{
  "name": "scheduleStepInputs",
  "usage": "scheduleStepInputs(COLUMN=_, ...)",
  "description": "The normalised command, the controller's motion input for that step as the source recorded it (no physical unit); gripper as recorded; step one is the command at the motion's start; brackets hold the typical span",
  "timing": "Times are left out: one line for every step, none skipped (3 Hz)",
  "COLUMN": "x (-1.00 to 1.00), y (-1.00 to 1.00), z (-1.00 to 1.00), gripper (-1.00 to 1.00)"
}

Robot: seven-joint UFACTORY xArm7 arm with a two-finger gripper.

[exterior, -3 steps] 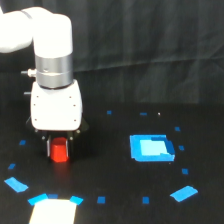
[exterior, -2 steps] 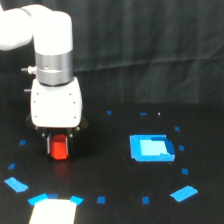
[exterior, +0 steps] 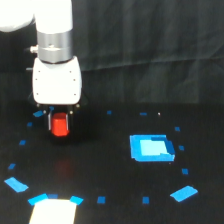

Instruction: Pick up the red object from the table

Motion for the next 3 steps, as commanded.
scheduleStepInputs(x=0.01, y=-0.91, z=1.0, gripper=-0.96)
scheduleStepInputs(x=0.03, y=-0.97, z=1.0, gripper=-0.97)
scheduleStepInputs(x=-0.15, y=-0.93, z=0.87, gripper=-0.72)
